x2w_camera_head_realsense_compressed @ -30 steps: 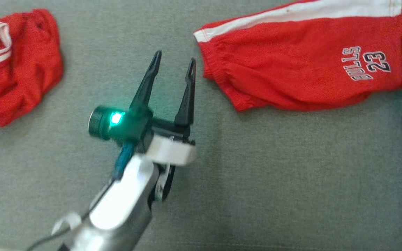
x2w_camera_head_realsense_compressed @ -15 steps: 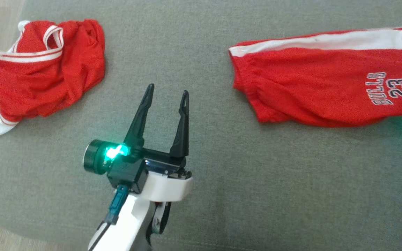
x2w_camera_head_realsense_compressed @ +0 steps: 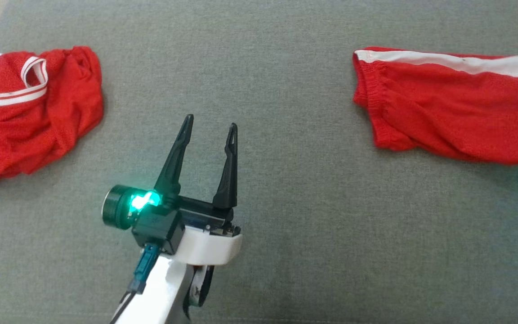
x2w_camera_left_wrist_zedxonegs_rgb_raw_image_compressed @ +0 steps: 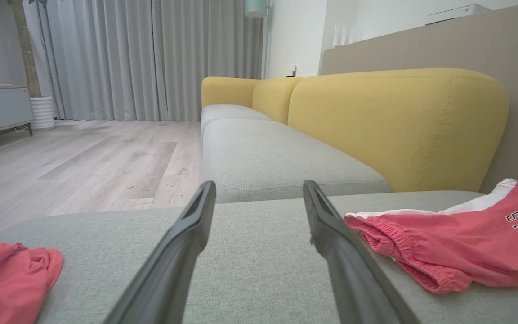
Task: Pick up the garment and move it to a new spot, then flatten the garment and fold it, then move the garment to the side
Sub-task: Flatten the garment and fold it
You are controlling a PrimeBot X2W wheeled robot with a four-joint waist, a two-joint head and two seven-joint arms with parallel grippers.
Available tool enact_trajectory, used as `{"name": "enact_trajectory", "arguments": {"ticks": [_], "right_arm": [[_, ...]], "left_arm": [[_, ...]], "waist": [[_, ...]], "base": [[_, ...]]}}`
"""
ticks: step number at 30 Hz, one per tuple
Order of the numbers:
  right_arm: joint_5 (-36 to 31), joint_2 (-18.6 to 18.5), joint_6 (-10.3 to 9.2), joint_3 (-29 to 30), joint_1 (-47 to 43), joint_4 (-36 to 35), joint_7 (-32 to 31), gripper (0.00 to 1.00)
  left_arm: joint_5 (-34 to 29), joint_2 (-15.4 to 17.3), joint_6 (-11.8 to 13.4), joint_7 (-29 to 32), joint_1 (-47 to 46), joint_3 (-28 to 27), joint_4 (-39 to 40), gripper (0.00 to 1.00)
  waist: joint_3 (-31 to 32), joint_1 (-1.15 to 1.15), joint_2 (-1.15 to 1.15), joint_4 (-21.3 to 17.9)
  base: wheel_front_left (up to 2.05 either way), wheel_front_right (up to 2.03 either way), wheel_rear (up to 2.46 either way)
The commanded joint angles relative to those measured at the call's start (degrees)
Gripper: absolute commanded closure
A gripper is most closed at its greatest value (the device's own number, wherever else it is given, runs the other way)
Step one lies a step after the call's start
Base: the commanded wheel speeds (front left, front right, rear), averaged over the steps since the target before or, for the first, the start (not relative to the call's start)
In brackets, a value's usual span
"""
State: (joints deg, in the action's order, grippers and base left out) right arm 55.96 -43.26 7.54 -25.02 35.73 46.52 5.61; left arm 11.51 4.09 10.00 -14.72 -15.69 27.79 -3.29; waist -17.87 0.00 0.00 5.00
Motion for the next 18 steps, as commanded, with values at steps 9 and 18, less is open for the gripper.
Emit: {"name": "enact_trajectory", "arguments": {"ticks": [9,18], "right_arm": [[-3.68,-0.13,-0.05,-4.59,2.8,-15.14,-1.73,1.0],[-7.59,8.0,-0.05,-10.77,1.52,-25.99,-6.85,0.99]], "left_arm": [[-0.49,-0.83,-1.22,-0.28,0.21,-2.39,0.73,0.0],[0.01,-1.09,-1.23,-0.28,1.47,-3.23,0.98,0.0]], "waist": [[1.93,0.0,0.0,0.38],[2.63,0.0,0.0,2.07]], "base": [[0.0,0.0,0.0],[0.0,0.0,0.0]]}}
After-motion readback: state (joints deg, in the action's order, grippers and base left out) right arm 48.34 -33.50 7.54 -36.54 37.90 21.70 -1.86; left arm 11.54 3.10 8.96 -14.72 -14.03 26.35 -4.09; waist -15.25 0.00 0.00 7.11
